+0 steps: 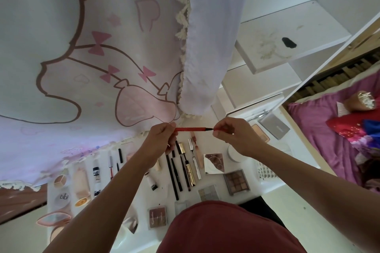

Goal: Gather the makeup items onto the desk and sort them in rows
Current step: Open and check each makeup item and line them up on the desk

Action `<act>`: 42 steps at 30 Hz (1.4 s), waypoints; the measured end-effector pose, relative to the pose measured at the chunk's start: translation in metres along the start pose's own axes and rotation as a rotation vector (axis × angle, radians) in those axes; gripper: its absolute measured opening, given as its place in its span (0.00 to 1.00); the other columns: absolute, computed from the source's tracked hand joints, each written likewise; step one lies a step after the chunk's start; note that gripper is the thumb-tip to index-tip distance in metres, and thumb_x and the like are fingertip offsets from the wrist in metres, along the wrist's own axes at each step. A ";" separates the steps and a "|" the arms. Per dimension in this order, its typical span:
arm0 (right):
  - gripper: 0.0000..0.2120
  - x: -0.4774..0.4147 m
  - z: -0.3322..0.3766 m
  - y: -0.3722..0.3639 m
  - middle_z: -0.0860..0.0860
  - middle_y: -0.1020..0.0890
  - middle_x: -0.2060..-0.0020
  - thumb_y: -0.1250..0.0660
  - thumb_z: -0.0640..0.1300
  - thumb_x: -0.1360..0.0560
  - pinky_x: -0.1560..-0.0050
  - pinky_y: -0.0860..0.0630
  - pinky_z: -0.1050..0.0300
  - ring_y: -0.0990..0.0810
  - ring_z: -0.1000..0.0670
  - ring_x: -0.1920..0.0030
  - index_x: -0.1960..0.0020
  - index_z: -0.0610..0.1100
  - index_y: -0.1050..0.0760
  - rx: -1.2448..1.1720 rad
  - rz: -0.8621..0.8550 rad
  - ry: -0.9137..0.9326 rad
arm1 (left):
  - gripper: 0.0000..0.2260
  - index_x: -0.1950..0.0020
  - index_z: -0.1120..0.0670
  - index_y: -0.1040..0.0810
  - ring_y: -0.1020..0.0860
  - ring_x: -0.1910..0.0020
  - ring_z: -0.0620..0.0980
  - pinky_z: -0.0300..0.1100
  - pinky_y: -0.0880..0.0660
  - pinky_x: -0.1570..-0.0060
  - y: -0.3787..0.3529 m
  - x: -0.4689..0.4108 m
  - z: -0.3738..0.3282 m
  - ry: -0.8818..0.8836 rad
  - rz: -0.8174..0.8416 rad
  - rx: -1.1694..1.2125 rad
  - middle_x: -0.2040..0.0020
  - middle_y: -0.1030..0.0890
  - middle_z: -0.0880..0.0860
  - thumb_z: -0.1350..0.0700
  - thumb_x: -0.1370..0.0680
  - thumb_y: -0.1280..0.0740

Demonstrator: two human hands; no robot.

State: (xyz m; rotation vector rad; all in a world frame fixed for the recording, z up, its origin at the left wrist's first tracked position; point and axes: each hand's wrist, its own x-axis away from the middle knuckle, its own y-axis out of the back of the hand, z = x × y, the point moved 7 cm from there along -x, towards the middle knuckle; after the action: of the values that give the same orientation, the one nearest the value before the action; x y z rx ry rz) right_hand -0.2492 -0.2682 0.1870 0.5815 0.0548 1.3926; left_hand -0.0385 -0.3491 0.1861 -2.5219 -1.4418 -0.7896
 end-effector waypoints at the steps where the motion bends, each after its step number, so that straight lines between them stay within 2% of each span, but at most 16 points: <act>1: 0.02 -0.001 -0.004 0.003 0.57 0.20 0.66 0.27 0.42 0.26 0.59 0.27 0.63 0.23 0.58 0.64 0.56 0.46 0.20 -0.018 -0.020 -0.015 | 0.14 0.55 0.61 0.25 0.28 0.72 0.50 0.40 0.33 0.74 0.002 -0.001 0.005 0.027 -0.002 0.034 0.71 0.27 0.54 0.54 0.16 0.43; 3: 0.02 -0.003 -0.014 0.013 0.57 0.20 0.67 0.28 0.41 0.26 0.61 0.27 0.67 0.23 0.59 0.66 0.56 0.45 0.20 -0.037 -0.079 -0.060 | 0.13 0.53 0.62 0.25 0.26 0.70 0.51 0.41 0.30 0.72 0.004 -0.003 0.016 0.088 -0.007 0.112 0.70 0.25 0.54 0.54 0.17 0.42; 5: 0.02 -0.002 -0.024 0.022 0.51 0.18 0.63 0.29 0.40 0.24 0.65 0.27 0.70 0.22 0.55 0.66 0.53 0.41 0.21 -0.079 -0.126 -0.110 | 0.12 0.52 0.62 0.24 0.25 0.69 0.52 0.41 0.29 0.71 0.007 -0.003 0.032 0.157 -0.022 0.199 0.68 0.24 0.54 0.55 0.17 0.42; 7: 0.04 0.002 -0.036 0.021 0.46 0.18 0.61 0.34 0.39 0.22 0.69 0.29 0.71 0.22 0.52 0.67 0.49 0.38 0.24 -0.108 -0.102 -0.180 | 0.11 0.52 0.61 0.24 0.25 0.68 0.52 0.42 0.29 0.69 0.004 -0.002 0.050 0.227 -0.047 0.276 0.67 0.23 0.55 0.56 0.17 0.41; 11: 0.04 0.011 -0.062 -0.007 0.48 0.25 0.67 0.40 0.37 0.21 0.74 0.34 0.63 0.28 0.52 0.70 0.49 0.44 0.27 -0.238 -0.008 -0.412 | 0.09 0.53 0.62 0.22 0.25 0.69 0.50 0.42 0.30 0.69 -0.015 0.003 0.081 0.353 -0.072 0.364 0.67 0.23 0.55 0.58 0.19 0.38; 15: 0.04 0.006 -0.068 -0.038 0.49 0.28 0.71 0.33 0.42 0.22 0.76 0.35 0.62 0.32 0.53 0.75 0.50 0.42 0.22 -0.337 -0.038 -0.487 | 0.06 0.52 0.61 0.23 0.26 0.71 0.49 0.39 0.31 0.74 -0.037 0.006 0.098 0.434 -0.092 0.401 0.67 0.24 0.54 0.60 0.19 0.37; 19: 0.10 -0.003 -0.083 -0.062 0.49 0.32 0.75 0.25 0.48 0.27 0.70 0.34 0.56 0.35 0.49 0.74 0.61 0.42 0.20 -0.496 -0.094 -0.619 | 0.06 0.53 0.61 0.23 0.27 0.73 0.48 0.38 0.33 0.75 -0.057 0.009 0.108 0.471 -0.091 0.406 0.69 0.24 0.54 0.61 0.20 0.36; 23: 0.10 -0.012 -0.096 -0.071 0.49 0.31 0.74 0.23 0.47 0.29 0.68 0.34 0.54 0.34 0.48 0.72 0.58 0.41 0.18 -0.503 -0.104 -0.687 | 0.06 0.52 0.63 0.22 0.26 0.73 0.49 0.39 0.33 0.74 -0.069 0.009 0.113 0.488 -0.085 0.358 0.67 0.23 0.56 0.61 0.20 0.36; 26: 0.10 -0.027 -0.100 -0.066 0.49 0.32 0.74 0.24 0.47 0.28 0.67 0.32 0.56 0.35 0.49 0.73 0.59 0.40 0.19 -0.395 -0.087 -0.658 | 0.07 0.51 0.63 0.21 0.25 0.73 0.49 0.40 0.33 0.73 -0.073 0.009 0.114 0.484 -0.078 0.307 0.66 0.20 0.56 0.60 0.21 0.34; 30: 0.17 -0.063 -0.110 -0.057 0.49 0.31 0.76 0.27 0.47 0.27 0.71 0.37 0.58 0.34 0.51 0.74 0.56 0.31 0.20 -0.121 -0.104 -0.544 | 0.07 0.53 0.62 0.22 0.25 0.74 0.47 0.37 0.32 0.77 -0.063 0.009 0.121 0.482 -0.132 0.263 0.65 0.20 0.56 0.58 0.21 0.34; 34: 0.16 -0.089 -0.115 -0.062 0.49 0.23 0.72 0.29 0.52 0.26 0.64 0.29 0.58 0.23 0.48 0.68 0.61 0.40 0.20 0.167 -0.029 -0.485 | 0.07 0.54 0.61 0.22 0.26 0.75 0.48 0.37 0.34 0.77 -0.050 0.019 0.135 0.502 -0.173 0.244 0.67 0.20 0.56 0.58 0.20 0.34; 36: 0.13 -0.098 -0.115 -0.067 0.50 0.21 0.68 0.30 0.54 0.25 0.62 0.28 0.58 0.20 0.47 0.63 0.62 0.45 0.21 0.271 0.000 -0.468 | 0.07 0.55 0.59 0.22 0.26 0.75 0.47 0.39 0.34 0.75 -0.043 0.025 0.144 0.507 -0.189 0.220 0.68 0.19 0.55 0.58 0.20 0.35; 40: 0.13 -0.108 -0.114 -0.078 0.48 0.18 0.59 0.30 0.56 0.26 0.57 0.25 0.56 0.20 0.46 0.57 0.54 0.45 0.20 0.465 0.034 -0.427 | 0.07 0.54 0.59 0.23 0.25 0.74 0.47 0.38 0.32 0.75 -0.034 0.036 0.162 0.526 -0.200 0.204 0.66 0.20 0.56 0.56 0.20 0.35; 42: 0.15 -0.106 -0.115 -0.080 0.48 0.20 0.59 0.30 0.57 0.26 0.56 0.25 0.55 0.22 0.45 0.57 0.54 0.44 0.22 0.549 0.065 -0.420 | 0.07 0.54 0.58 0.23 0.25 0.74 0.47 0.38 0.32 0.75 -0.033 0.039 0.166 0.527 -0.202 0.194 0.65 0.20 0.56 0.56 0.20 0.35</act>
State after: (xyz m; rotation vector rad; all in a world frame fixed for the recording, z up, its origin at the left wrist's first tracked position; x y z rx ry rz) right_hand -0.2400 -0.3314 0.0230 1.3332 0.0818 1.2909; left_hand 0.0125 -0.2418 0.0593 -1.8524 -1.4993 -1.1709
